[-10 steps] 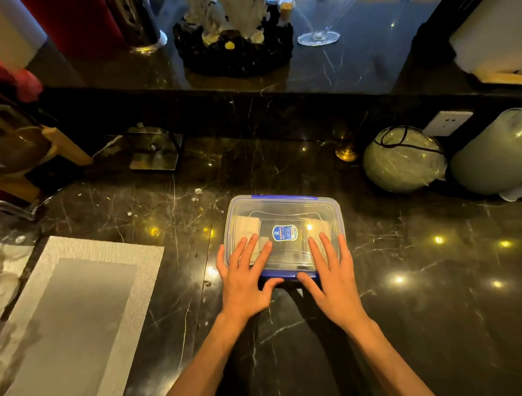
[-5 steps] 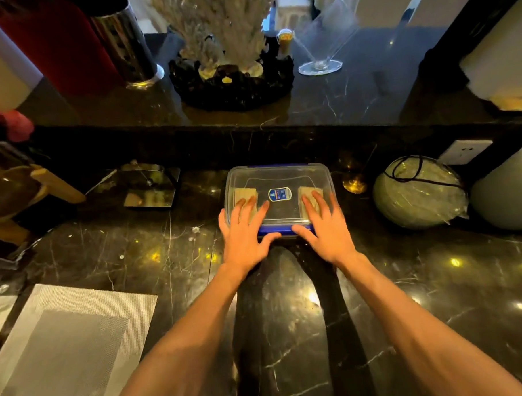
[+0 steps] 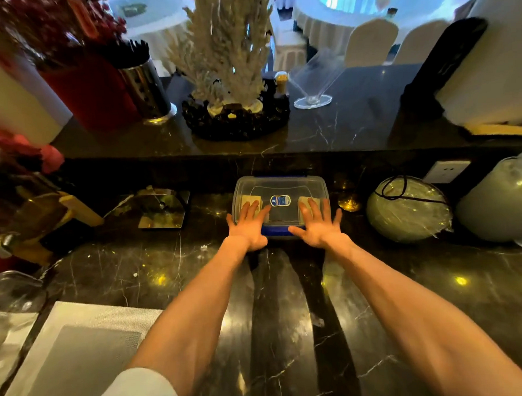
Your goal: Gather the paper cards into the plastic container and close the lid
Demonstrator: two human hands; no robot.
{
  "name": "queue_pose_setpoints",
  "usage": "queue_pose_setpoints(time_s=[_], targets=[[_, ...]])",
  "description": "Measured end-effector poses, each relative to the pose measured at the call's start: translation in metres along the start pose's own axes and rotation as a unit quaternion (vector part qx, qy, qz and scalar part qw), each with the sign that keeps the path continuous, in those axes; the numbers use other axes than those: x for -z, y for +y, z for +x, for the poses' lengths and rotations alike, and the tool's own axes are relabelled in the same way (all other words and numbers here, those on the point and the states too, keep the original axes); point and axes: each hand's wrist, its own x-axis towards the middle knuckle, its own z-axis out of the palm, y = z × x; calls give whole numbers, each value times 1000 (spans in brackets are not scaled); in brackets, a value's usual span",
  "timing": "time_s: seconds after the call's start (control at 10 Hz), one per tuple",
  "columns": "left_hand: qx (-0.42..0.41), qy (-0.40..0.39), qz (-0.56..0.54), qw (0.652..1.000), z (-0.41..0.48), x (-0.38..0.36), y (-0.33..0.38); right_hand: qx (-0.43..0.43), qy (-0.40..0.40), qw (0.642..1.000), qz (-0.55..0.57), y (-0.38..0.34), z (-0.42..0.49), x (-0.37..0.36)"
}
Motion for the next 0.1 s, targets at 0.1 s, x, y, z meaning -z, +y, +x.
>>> queue_pose_setpoints(time_s=[0.1], targets=[[8, 83, -22, 996, -27, -10, 4, 28, 91, 995, 5, 1, -24, -3]])
